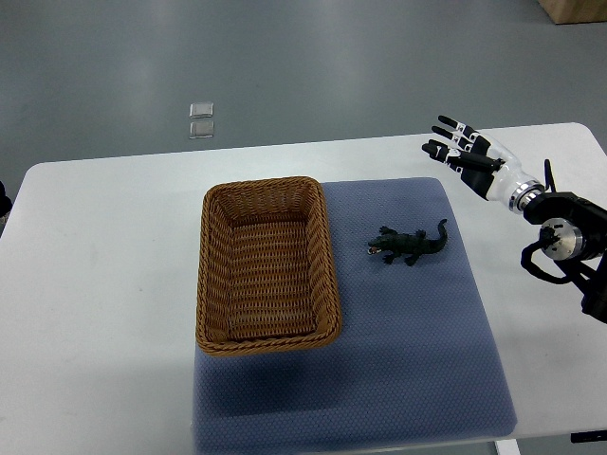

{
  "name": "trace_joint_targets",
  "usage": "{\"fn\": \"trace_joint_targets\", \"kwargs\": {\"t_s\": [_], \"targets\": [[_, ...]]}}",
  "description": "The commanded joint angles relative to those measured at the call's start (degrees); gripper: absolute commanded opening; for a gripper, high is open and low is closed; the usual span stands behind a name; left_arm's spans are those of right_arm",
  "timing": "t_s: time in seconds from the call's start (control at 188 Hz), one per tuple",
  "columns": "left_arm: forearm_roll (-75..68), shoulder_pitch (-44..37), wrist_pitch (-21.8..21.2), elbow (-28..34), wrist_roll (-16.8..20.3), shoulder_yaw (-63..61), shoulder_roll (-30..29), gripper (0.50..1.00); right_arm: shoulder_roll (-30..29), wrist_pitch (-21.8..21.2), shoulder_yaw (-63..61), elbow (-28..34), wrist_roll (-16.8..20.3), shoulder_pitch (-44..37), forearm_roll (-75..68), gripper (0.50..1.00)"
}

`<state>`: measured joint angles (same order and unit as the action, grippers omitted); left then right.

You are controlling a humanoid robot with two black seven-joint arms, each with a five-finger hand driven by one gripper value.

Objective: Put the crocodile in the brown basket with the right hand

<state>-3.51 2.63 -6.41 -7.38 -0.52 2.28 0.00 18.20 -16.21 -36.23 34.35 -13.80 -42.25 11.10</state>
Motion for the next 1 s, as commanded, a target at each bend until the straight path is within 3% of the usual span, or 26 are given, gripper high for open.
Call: {"fn": "trace_joint_targets", "kwargs": {"t_s": [0.0, 0.388, 0.553, 0.723, 0.861, 0.994], "targets": [[0.08, 0.0, -0.01, -0.01, -0.01, 0.0, 0.0, 1.0, 0.26, 0.3, 0.02, 0.01, -0.35, 0.06, -0.02, 0.921], [-0.01, -0.08, -0.01, -0.01, -0.01, 0.0, 0.0, 1.0, 0.34, 0.04, 0.11, -0.07, -0.7, 0.41, 0.15, 0.926], [-0.01, -0.08, -0.01, -0.01, -0.01, 0.0, 0.0, 1.0, 0.52, -0.23, 1.16, 0.1, -4.57, 0.41, 1.73, 0.926], [-0.01, -0.08, -0.01, -0.01, -0.01, -0.09, 0.0, 1.0, 1.31, -1.46, 1.25, 0.19, -5.01, -0.03, 4.81, 0.926], [-0.01, -0.08, -0.01, -0.01, -0.01, 0.0, 0.0, 1.0, 2.63, -5.5, 1.34, 0.54, -6.68, -0.56, 12.63, 0.926], [-0.01, -0.08, -0.01, -0.01, -0.01, 0.0, 0.0, 1.0, 4.12, -8.14, 1.95, 1.6, -10.11, -2.4, 30.56, 0.926]]}}
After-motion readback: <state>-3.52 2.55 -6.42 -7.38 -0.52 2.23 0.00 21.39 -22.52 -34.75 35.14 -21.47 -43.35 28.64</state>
